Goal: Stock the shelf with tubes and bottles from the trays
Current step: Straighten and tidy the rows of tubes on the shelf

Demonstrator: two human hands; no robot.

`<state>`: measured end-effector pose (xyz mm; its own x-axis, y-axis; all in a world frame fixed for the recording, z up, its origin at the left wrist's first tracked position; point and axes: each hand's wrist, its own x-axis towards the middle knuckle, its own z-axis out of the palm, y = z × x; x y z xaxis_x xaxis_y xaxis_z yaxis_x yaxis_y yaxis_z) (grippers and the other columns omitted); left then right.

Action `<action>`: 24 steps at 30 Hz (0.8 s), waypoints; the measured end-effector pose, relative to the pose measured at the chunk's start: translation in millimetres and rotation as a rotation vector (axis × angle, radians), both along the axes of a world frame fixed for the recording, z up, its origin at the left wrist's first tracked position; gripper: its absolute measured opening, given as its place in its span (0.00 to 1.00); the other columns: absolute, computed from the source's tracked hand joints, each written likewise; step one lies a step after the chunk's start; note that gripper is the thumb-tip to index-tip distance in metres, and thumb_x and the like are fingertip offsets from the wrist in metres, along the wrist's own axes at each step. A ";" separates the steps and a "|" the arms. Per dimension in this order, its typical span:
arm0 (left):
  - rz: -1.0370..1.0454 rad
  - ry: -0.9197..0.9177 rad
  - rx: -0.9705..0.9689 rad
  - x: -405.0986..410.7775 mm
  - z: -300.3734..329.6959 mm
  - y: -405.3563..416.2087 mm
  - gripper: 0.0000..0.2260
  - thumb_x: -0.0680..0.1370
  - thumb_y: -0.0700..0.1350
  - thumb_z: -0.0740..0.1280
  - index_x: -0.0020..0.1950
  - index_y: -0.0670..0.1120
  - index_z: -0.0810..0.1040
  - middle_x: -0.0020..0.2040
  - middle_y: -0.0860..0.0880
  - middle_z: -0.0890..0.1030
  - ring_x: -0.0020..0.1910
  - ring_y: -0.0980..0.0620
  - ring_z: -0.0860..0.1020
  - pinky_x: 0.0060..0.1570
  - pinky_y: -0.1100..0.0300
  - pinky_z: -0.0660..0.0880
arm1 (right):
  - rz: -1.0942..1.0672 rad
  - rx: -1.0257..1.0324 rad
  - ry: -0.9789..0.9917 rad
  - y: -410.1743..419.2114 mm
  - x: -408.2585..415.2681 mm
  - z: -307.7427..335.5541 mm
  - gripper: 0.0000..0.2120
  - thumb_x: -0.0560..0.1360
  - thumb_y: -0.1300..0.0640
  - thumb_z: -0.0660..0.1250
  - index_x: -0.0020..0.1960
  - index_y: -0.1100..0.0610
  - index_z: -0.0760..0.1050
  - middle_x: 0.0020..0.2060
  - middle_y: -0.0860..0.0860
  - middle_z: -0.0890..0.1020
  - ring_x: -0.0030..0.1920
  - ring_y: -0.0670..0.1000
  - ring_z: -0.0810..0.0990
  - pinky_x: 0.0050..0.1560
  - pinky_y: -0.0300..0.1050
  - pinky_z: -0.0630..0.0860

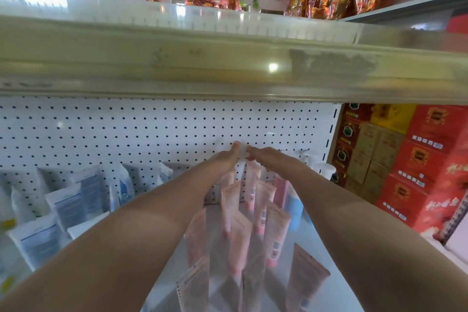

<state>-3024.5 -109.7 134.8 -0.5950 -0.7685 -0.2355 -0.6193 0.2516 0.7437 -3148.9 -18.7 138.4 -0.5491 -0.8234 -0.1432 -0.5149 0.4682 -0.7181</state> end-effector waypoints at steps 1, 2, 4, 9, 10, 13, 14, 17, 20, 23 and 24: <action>-0.008 -0.009 -0.010 -3.0 -2.1 -3.6 0.36 0.81 0.68 0.41 0.76 0.46 0.69 0.77 0.42 0.65 0.74 0.41 0.65 0.71 0.46 0.62 | 0.002 -0.001 -0.001 -2.2 -2.4 -1.6 0.27 0.80 0.35 0.54 0.65 0.52 0.79 0.72 0.57 0.72 0.71 0.58 0.70 0.72 0.59 0.66; -0.014 -0.019 -0.028 -5.3 -3.9 -6.4 0.37 0.80 0.69 0.41 0.75 0.47 0.70 0.77 0.42 0.66 0.74 0.41 0.66 0.72 0.45 0.61 | 0.004 -0.003 0.003 -4.7 -5.0 -2.9 0.27 0.80 0.34 0.54 0.64 0.52 0.79 0.71 0.56 0.73 0.70 0.57 0.71 0.72 0.59 0.66; -0.027 -0.043 -0.062 -7.5 -6.9 -11.3 0.38 0.80 0.69 0.40 0.75 0.47 0.70 0.77 0.43 0.67 0.74 0.42 0.66 0.73 0.45 0.61 | 0.009 -0.003 0.006 -7.3 -7.3 -3.1 0.27 0.80 0.35 0.54 0.64 0.52 0.79 0.70 0.54 0.74 0.69 0.56 0.72 0.72 0.58 0.67; -0.061 -0.093 -0.138 -6.6 -9.1 -18.3 0.39 0.79 0.70 0.39 0.73 0.47 0.72 0.77 0.43 0.66 0.75 0.41 0.65 0.73 0.43 0.61 | 0.033 0.029 0.007 -7.4 -11.3 -1.5 0.28 0.82 0.36 0.53 0.67 0.56 0.77 0.61 0.51 0.76 0.64 0.54 0.74 0.70 0.54 0.69; -0.069 -0.098 -0.156 -6.0 -7.7 -18.9 0.40 0.79 0.70 0.39 0.72 0.46 0.74 0.77 0.42 0.66 0.74 0.41 0.66 0.73 0.44 0.61 | 0.034 0.035 0.004 -8.4 -13.3 -1.9 0.29 0.81 0.35 0.53 0.66 0.55 0.77 0.60 0.50 0.76 0.63 0.54 0.74 0.70 0.54 0.70; -0.095 -0.088 -0.198 -0.7 -1.6 -18.1 0.39 0.81 0.67 0.39 0.64 0.44 0.80 0.74 0.43 0.70 0.71 0.42 0.69 0.69 0.49 0.63 | 0.008 0.024 -0.020 -14.7 -18.5 -4.9 0.30 0.80 0.33 0.53 0.63 0.56 0.78 0.55 0.49 0.78 0.56 0.53 0.77 0.67 0.53 0.72; -0.095 -0.076 -0.193 0.6 -0.9 -19.2 0.39 0.81 0.67 0.39 0.62 0.44 0.81 0.73 0.43 0.71 0.70 0.42 0.70 0.68 0.49 0.64 | -0.007 0.018 -0.025 -17.8 -19.8 -6.3 0.30 0.80 0.34 0.53 0.61 0.57 0.79 0.53 0.50 0.79 0.53 0.53 0.78 0.66 0.53 0.73; -0.088 -0.039 -0.205 4.4 -2.0 -23.4 0.39 0.80 0.69 0.41 0.55 0.45 0.84 0.71 0.43 0.73 0.68 0.43 0.71 0.64 0.50 0.65 | -0.043 0.006 -0.053 -23.5 -17.6 -7.1 0.29 0.81 0.37 0.55 0.58 0.62 0.77 0.49 0.57 0.80 0.44 0.53 0.79 0.58 0.49 0.77; -0.112 -0.033 -0.252 5.7 -3.1 -27.6 0.39 0.80 0.68 0.41 0.52 0.45 0.85 0.69 0.43 0.75 0.66 0.43 0.73 0.61 0.52 0.65 | -0.068 -0.010 -0.091 -26.7 -12.7 -5.2 0.27 0.83 0.42 0.55 0.59 0.66 0.75 0.46 0.61 0.82 0.41 0.55 0.80 0.51 0.48 0.79; -0.137 -0.001 -0.250 5.6 -9.4 -33.8 0.36 0.81 0.68 0.44 0.47 0.48 0.86 0.66 0.45 0.78 0.64 0.45 0.75 0.65 0.52 0.66 | -0.069 -0.013 -0.076 -31.0 -10.3 -3.9 0.23 0.83 0.47 0.55 0.58 0.68 0.74 0.47 0.63 0.83 0.41 0.56 0.81 0.46 0.48 0.79; -0.148 0.017 -0.252 5.1 -12.8 -36.7 0.33 0.81 0.67 0.46 0.46 0.48 0.85 0.63 0.47 0.79 0.61 0.47 0.77 0.63 0.53 0.67 | -0.069 -0.009 -0.063 -33.7 -10.3 -3.7 0.21 0.83 0.50 0.55 0.57 0.68 0.74 0.48 0.64 0.83 0.42 0.57 0.81 0.46 0.49 0.79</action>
